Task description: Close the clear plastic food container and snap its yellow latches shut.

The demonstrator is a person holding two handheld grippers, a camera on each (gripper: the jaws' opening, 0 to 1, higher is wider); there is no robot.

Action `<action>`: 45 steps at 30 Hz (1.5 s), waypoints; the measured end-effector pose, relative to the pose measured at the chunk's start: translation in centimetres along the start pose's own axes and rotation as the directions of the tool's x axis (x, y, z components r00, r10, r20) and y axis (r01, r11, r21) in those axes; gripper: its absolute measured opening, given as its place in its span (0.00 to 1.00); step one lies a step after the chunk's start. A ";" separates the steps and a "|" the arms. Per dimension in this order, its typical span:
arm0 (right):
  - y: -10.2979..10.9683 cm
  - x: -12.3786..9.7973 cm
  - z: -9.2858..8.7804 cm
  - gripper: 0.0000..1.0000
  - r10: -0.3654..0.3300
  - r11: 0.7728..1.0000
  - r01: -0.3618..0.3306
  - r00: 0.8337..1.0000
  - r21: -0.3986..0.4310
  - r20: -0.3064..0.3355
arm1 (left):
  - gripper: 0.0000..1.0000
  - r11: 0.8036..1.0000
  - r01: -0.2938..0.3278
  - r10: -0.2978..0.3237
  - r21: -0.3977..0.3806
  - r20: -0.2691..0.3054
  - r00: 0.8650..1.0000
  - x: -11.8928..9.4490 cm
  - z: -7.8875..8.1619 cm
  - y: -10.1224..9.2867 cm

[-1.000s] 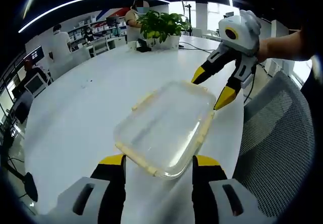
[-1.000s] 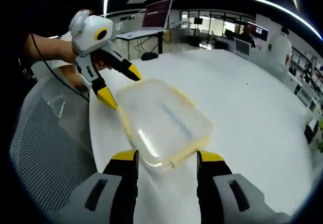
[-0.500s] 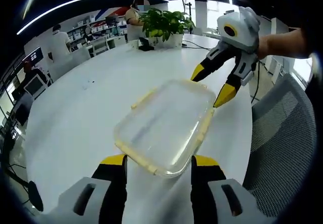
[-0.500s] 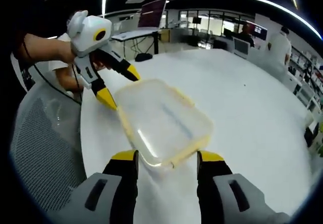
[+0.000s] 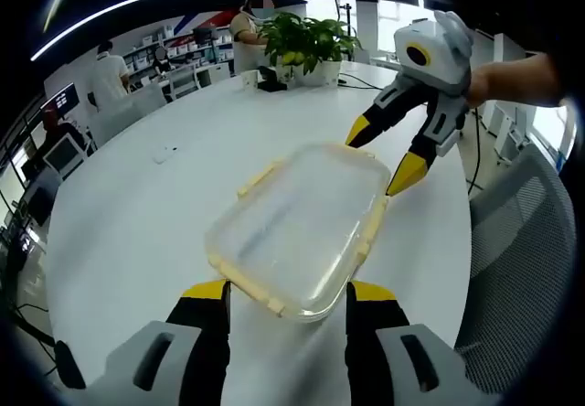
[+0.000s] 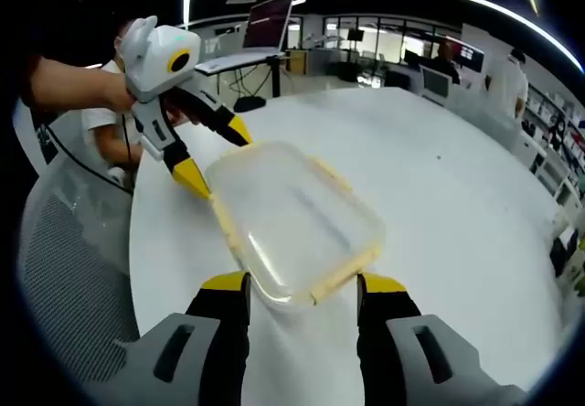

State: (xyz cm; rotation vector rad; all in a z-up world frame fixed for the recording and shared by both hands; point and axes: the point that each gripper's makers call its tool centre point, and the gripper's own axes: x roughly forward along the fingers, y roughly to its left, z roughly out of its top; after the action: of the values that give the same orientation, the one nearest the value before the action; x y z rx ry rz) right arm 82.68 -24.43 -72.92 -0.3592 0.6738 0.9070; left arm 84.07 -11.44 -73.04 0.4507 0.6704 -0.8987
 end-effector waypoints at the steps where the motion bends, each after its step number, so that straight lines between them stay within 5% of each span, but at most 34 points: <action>1: -0.2 0.1 0.1 0.43 -0.002 1.000 0.002 1.000 0.000 -0.001 | 0.45 1.000 0.000 0.000 0.002 0.000 1.000 0.1 0.1 0.1; 26: -1.7 0.9 0.6 0.43 -0.001 1.000 0.002 1.000 0.021 -0.024 | 0.45 1.000 0.005 -0.005 0.006 -0.012 1.000 0.9 0.8 1.7; 32: -1.5 0.8 0.4 0.49 -0.016 0.999 0.017 0.999 0.027 -0.027 | 0.51 1.000 -0.008 0.008 0.009 -0.008 1.000 0.8 0.9 1.7; 45: -0.6 -1.8 0.5 0.56 -0.060 0.998 0.060 0.998 0.008 0.020 | 0.60 0.999 -0.034 0.036 -0.028 0.049 0.998 -1.9 0.9 1.0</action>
State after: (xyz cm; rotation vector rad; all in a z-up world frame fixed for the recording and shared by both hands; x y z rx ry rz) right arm 82.59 -25.57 -71.38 -0.3615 0.6439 0.8502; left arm 84.30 -10.36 -70.98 0.4137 0.6275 -0.8639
